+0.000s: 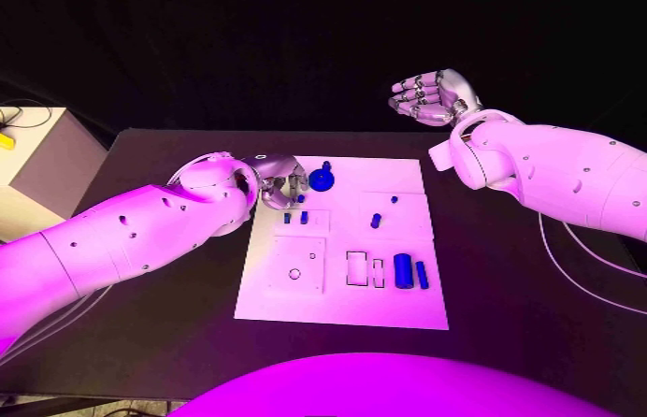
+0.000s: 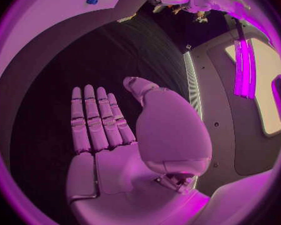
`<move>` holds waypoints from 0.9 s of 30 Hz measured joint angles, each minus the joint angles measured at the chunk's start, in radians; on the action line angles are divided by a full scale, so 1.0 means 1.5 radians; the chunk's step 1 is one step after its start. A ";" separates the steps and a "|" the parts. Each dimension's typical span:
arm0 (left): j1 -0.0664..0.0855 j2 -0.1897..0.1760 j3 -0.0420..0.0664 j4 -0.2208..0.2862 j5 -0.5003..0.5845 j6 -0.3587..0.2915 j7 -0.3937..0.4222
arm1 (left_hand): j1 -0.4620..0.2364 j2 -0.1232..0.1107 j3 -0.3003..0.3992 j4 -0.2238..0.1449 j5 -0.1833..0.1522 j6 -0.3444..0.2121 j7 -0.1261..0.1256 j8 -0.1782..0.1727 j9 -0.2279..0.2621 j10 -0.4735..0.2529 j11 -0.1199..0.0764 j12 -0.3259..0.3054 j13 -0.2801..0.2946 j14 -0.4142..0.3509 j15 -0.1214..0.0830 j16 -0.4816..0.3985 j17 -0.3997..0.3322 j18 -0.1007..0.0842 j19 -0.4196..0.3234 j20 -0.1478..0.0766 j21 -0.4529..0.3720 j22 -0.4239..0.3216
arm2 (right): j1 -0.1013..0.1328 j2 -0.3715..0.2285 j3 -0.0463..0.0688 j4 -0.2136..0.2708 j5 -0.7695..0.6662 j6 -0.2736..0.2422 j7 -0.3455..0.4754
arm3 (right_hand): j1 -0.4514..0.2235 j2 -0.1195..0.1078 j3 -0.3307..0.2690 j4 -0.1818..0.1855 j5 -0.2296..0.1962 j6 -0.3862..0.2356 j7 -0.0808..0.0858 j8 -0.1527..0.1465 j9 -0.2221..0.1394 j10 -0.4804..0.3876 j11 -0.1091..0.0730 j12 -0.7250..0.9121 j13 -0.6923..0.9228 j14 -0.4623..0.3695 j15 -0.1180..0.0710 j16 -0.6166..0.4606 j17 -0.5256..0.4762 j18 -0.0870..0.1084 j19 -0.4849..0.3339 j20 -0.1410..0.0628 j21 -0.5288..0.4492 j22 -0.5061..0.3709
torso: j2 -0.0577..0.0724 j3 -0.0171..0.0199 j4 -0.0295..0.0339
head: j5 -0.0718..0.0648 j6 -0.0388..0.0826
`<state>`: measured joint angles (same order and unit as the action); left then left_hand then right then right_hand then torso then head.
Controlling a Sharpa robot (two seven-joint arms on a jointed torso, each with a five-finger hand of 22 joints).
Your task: Assemble the parts on the task board
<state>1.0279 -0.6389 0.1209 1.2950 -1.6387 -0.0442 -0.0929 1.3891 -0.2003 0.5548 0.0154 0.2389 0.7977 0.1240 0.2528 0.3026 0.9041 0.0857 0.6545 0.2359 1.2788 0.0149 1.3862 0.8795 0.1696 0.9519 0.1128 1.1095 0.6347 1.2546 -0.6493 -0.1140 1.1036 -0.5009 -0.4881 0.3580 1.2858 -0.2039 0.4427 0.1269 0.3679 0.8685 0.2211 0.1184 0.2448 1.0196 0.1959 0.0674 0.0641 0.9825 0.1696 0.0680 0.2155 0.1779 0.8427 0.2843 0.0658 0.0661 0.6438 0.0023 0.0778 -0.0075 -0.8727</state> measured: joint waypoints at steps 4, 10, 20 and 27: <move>0.000 -0.004 0.000 0.000 0.000 0.002 -0.003 | 0.000 0.000 0.000 0.000 0.000 -0.004 0.000 -0.001 0.000 -0.002 -0.002 0.003 0.000 -0.001 0.001 0.000 0.000 0.000 0.000 0.000 0.000 0.000 | 0.000 -0.001 0.000 0.000 0.000 0.000 0.000 | 0.000 0.000 0.000 0.000 0.000 0.000 0.000 0.000 0.000 0.000 0.000 0.000 0.000 0.000 0.000 0.000 0.000 0.000 0.000 0.000 0.000 0.000 | 0.000 -0.0003 0.0001 | 0.000 0.000; 0.000 -0.007 0.000 -0.001 0.000 0.007 -0.007 | -0.003 -0.003 0.000 0.000 0.000 -0.004 0.000 -0.001 0.000 -0.002 -0.002 0.003 0.000 -0.001 0.001 0.000 0.000 0.000 0.000 0.000 0.000 0.000 | 0.000 -0.002 0.000 0.000 0.000 0.000 0.000 | 0.000 0.000 0.000 0.000 0.000 0.000 0.000 0.000 0.000 0.000 0.000 0.000 0.000 0.000 0.000 0.000 -0.001 0.000 0.000 0.000 0.000 0.000 | 0.000 -0.0005 0.0001 | 0.001 0.000; -0.002 -0.015 0.014 -0.005 0.002 0.004 -0.010 | 0.007 0.007 0.009 0.003 0.000 0.011 0.010 0.009 0.001 -0.007 -0.002 0.018 0.007 -0.008 0.000 -0.002 -0.011 0.000 -0.002 0.002 0.000 -0.001 | -0.002 -0.009 0.000 0.005 -0.002 0.000 -0.002 | 0.008 0.006 0.003 -0.009 -0.007 0.000 0.000 0.000 -0.002 0.000 0.000 0.000 0.000 0.000 0.000 0.000 -0.005 0.000 -0.005 0.000 0.000 0.000 | 0.000 -0.0007 -0.0002 | 0.002 0.000; -0.002 -0.044 0.060 -0.030 0.104 -0.043 0.009 | 0.016 0.016 0.022 -0.001 0.000 0.050 0.028 0.036 0.008 -0.010 0.002 0.030 0.009 -0.062 0.004 -0.049 -0.112 0.000 -0.011 0.004 -0.007 -0.004 | -0.004 -0.045 0.000 0.041 -0.048 0.016 -0.017 | 0.051 0.009 0.068 -0.060 -0.054 0.046 -0.003 0.009 -0.003 0.056 -0.027 0.012 0.000 0.126 -0.047 0.064 0.021 0.000 0.105 -0.044 0.051 0.016 | 0.000 0.0004 0.0002 | -0.001 0.000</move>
<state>1.0253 -0.7052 0.2110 1.2505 -1.4822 -0.1094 -0.0789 1.4130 -0.1763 0.5874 0.0133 0.2389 0.8722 0.1656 0.3074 0.3139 0.8885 0.0881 0.6997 0.2489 1.1855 0.0216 1.3134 0.7114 0.1697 0.9357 0.1182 1.0986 0.6284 1.2480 -0.7169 -0.1141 1.1654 -0.5728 -0.4637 0.3332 1.3623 -0.1909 0.5441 0.0365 0.2862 0.9375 0.2167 0.1315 0.2404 1.1040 0.1554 0.0860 0.0641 1.1715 0.0994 0.1646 0.2467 0.1778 0.9996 0.2183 0.1422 0.0894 0.6436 0.0029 0.0781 -0.0091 -0.8727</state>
